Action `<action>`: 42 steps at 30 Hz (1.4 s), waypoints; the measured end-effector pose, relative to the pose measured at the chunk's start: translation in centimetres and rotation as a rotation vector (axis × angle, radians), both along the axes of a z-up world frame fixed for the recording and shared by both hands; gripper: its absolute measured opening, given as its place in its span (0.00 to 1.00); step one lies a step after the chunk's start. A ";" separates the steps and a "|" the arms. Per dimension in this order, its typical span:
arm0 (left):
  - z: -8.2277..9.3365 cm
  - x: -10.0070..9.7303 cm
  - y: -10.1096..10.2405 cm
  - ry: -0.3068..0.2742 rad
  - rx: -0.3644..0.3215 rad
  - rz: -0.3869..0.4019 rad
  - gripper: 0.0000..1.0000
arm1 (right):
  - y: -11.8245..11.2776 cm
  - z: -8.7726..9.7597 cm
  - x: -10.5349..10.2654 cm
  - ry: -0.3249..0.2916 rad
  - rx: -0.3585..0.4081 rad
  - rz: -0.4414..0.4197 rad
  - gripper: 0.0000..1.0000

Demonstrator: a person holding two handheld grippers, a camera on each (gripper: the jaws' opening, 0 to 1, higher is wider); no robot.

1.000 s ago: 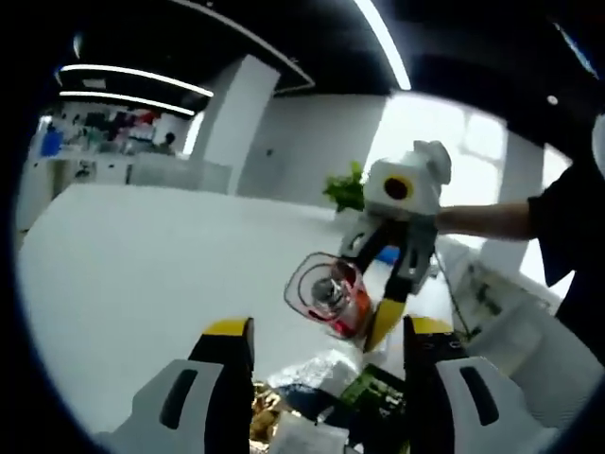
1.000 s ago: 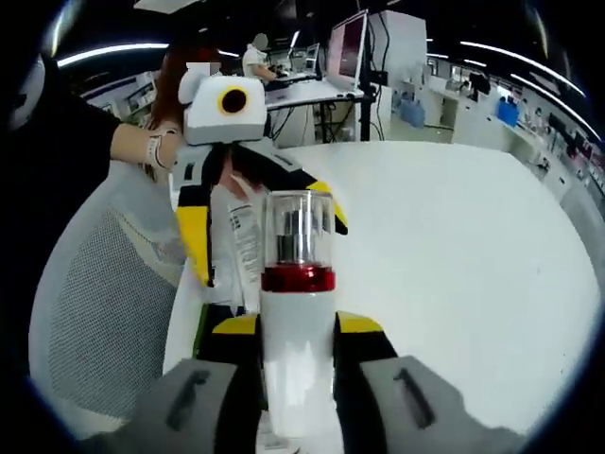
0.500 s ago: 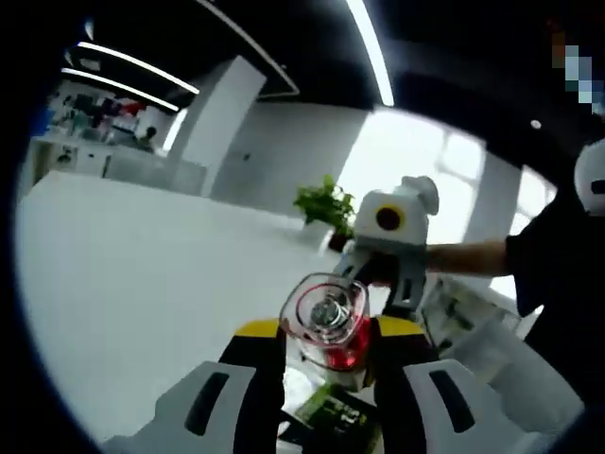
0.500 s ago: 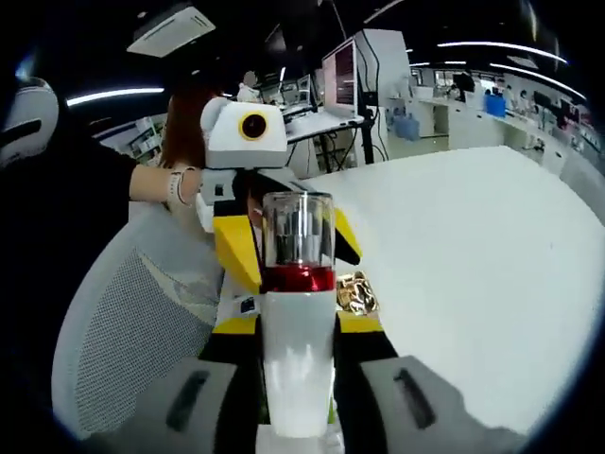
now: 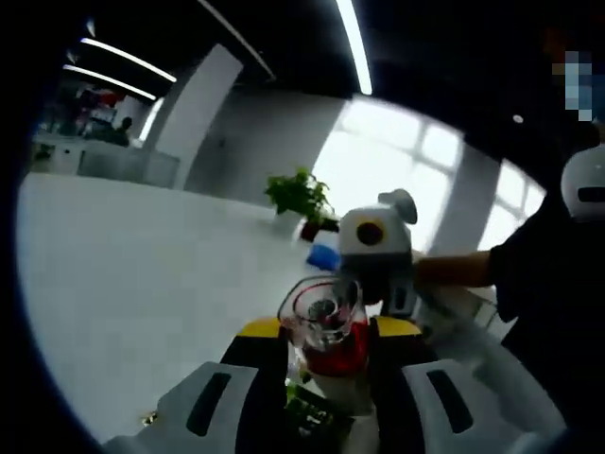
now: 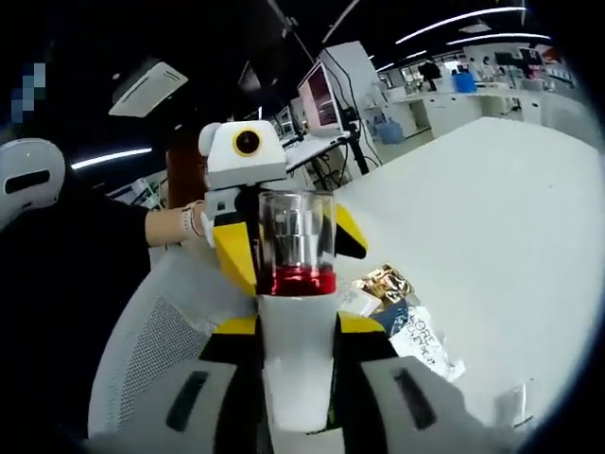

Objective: Arrange the skincare products in the storage area until every visible bottle or jar stands upright without overlapping.

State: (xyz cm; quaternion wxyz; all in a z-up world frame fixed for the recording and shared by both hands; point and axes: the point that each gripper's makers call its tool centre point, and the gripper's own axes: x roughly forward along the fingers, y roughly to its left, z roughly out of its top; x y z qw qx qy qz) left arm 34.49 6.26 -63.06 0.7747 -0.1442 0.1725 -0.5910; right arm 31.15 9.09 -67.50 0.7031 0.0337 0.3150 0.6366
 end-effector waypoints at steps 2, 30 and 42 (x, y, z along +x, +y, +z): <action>-0.1 -0.4 -0.2 0.019 0.006 -0.018 0.29 | 0.0 -0.2 -0.6 0.027 0.017 -0.011 0.26; -2.3 -2.5 -1.2 0.004 0.154 -0.116 0.26 | 0.2 -3.2 -2.0 -0.027 -0.037 0.036 0.27; -1.6 -1.2 -1.6 -0.076 0.174 -0.098 0.26 | -0.4 -3.1 0.0 -0.146 -0.089 0.061 0.27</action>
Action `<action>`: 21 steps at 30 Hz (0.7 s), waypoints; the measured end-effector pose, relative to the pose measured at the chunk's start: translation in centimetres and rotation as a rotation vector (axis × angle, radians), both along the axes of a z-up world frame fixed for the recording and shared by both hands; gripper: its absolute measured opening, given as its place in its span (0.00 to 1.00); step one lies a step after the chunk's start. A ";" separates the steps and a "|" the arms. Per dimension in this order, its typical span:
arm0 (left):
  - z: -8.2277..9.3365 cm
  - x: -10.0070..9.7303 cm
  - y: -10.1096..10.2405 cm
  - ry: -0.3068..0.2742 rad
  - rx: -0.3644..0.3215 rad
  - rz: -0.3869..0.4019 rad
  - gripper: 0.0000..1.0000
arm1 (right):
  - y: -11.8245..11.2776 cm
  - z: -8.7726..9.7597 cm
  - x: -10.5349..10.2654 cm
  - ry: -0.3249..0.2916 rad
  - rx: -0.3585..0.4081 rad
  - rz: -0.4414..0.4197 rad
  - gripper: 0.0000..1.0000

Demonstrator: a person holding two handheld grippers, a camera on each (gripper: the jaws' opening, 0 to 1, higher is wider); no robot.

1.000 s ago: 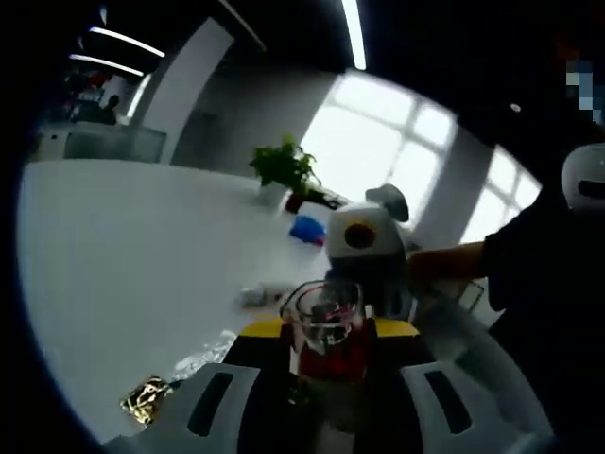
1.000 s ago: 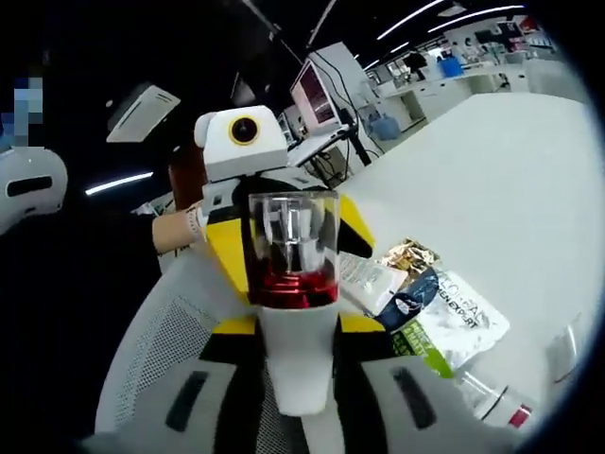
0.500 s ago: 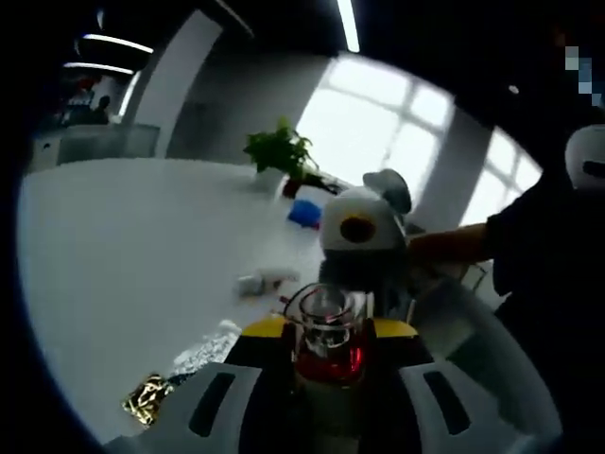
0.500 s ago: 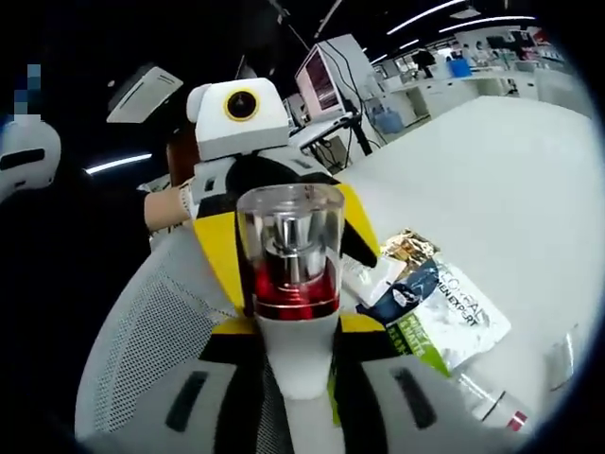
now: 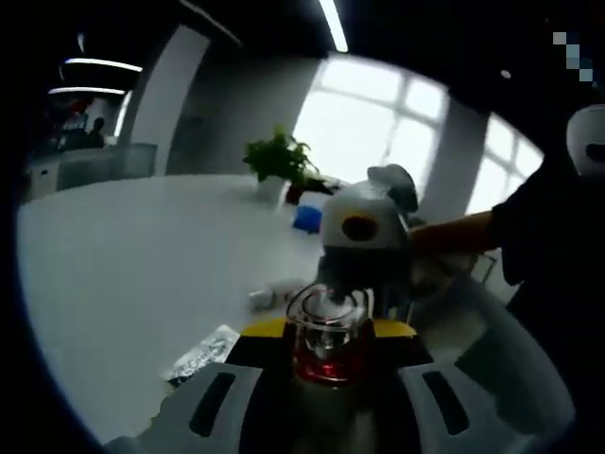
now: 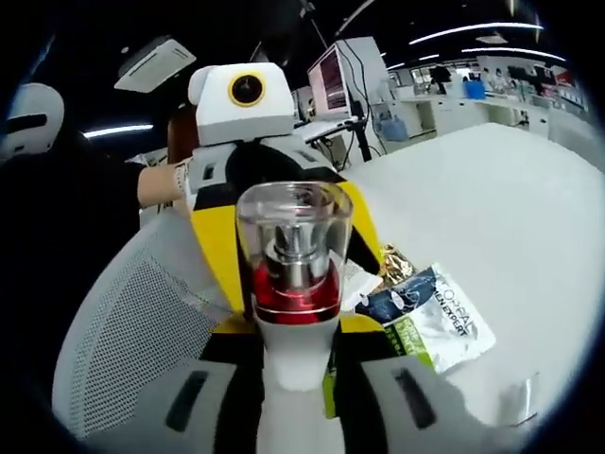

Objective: Arrange the skincare products in the storage area until every visible bottle or jar stands upright without overlapping.

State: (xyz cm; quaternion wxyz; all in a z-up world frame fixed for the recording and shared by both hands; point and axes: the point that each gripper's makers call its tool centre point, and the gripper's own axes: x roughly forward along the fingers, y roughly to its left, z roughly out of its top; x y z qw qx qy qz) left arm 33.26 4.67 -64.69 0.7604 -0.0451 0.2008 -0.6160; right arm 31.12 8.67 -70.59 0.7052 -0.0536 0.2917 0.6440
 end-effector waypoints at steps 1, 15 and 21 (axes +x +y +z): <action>0.0 0.1 0.0 -0.004 0.000 0.002 0.26 | 0.0 0.0 0.2 -0.013 -0.002 0.002 0.27; 0.5 1.5 -0.3 -0.080 0.024 0.020 0.26 | -0.4 0.1 2.0 -0.133 -0.037 0.022 0.26; 0.5 1.9 -0.6 -0.120 0.037 0.019 0.26 | -0.7 0.1 2.8 -0.189 -0.046 0.039 0.26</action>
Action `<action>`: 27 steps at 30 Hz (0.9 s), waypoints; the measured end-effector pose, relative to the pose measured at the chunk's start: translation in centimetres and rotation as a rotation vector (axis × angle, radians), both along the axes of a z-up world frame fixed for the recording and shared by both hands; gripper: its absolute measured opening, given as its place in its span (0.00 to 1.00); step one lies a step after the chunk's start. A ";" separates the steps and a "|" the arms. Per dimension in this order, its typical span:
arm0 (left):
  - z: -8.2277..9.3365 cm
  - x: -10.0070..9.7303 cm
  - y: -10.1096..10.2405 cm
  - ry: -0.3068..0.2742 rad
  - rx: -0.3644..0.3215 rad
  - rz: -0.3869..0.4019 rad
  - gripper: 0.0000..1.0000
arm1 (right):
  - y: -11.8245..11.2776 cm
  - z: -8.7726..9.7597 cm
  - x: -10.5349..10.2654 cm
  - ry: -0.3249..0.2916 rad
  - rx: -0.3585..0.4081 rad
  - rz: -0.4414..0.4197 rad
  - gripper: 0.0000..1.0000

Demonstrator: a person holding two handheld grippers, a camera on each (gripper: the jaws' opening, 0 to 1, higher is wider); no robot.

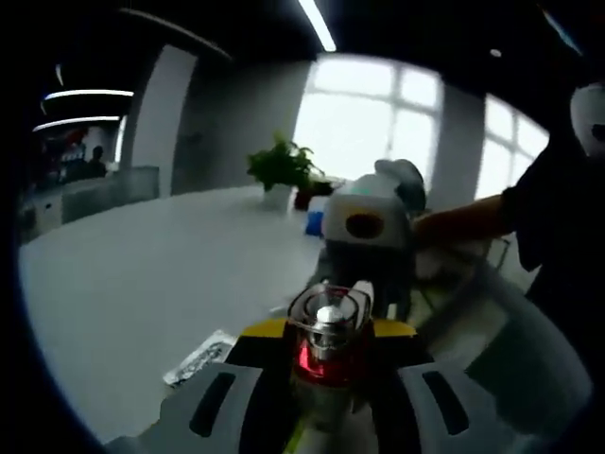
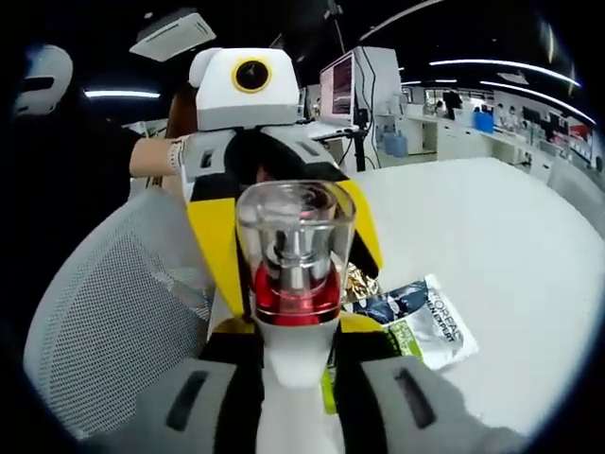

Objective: Arrange the skincare products in the storage area until every visible bottle or jar stands upright without overlapping.

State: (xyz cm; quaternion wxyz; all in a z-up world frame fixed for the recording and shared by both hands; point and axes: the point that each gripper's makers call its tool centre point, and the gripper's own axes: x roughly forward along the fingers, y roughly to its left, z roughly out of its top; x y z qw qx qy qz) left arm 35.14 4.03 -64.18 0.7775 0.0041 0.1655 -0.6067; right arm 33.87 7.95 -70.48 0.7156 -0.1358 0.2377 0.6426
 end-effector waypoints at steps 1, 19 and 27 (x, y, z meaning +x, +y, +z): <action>0.0 0.0 0.0 -0.002 0.002 0.001 0.26 | -0.1 0.0 0.1 -0.008 -0.003 0.003 0.26; -0.1 -0.3 -0.9 -0.055 0.020 -0.019 0.26 | -1.1 -0.1 0.0 -0.063 -0.060 0.041 0.26; 0.1 -0.8 -1.4 -0.042 -0.013 -0.059 0.27 | -1.8 -0.1 -0.5 -0.060 -0.055 0.044 0.26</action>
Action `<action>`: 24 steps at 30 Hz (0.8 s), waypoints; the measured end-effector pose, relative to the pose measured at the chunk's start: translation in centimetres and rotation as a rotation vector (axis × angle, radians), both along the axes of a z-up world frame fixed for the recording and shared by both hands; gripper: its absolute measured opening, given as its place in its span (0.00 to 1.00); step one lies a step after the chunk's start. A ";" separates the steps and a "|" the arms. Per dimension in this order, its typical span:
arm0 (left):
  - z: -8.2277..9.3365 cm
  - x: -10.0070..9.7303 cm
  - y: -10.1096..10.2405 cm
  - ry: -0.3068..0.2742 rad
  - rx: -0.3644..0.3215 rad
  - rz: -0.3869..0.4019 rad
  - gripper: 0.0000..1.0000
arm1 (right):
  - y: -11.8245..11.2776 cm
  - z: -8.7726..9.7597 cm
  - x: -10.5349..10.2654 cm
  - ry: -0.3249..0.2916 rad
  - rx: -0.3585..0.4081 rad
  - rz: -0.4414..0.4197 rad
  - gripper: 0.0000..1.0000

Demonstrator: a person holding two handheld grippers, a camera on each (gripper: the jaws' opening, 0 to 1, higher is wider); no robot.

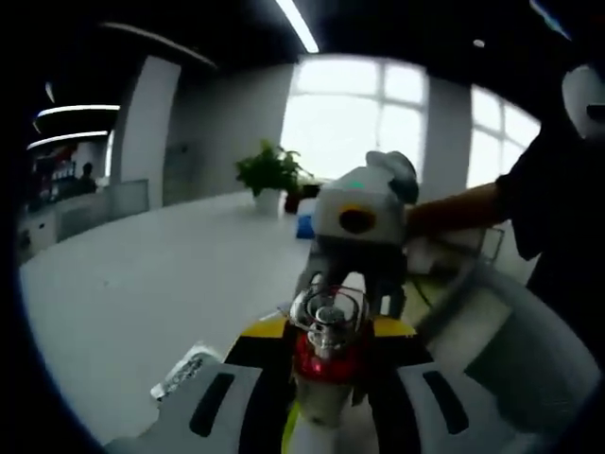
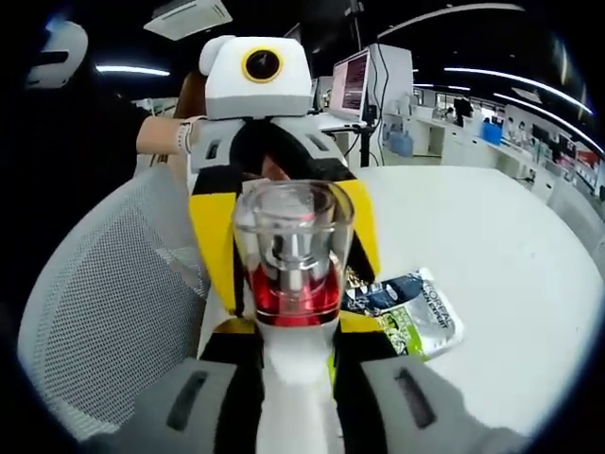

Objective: Arrange the skincare products in the storage area until every visible bottle or jar stands upright without overlapping.

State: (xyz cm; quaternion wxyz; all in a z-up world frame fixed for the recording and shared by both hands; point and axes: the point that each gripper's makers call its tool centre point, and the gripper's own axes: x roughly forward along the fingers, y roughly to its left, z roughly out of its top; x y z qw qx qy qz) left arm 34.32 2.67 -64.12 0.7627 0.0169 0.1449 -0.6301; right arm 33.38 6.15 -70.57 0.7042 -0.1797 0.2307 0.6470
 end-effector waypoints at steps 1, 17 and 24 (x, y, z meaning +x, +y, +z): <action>-0.1 -0.1 -0.1 -0.002 0.001 -0.010 0.27 | -0.1 0.0 -0.1 0.000 0.000 0.001 0.26; -1.7 -1.3 -1.6 -0.043 0.054 -0.073 0.24 | -2.3 0.0 -0.9 0.005 -0.019 0.011 0.26; -1.7 -1.8 -2.8 -0.078 0.061 -0.081 0.23 | -3.5 -0.1 -1.2 0.009 -0.031 0.000 0.27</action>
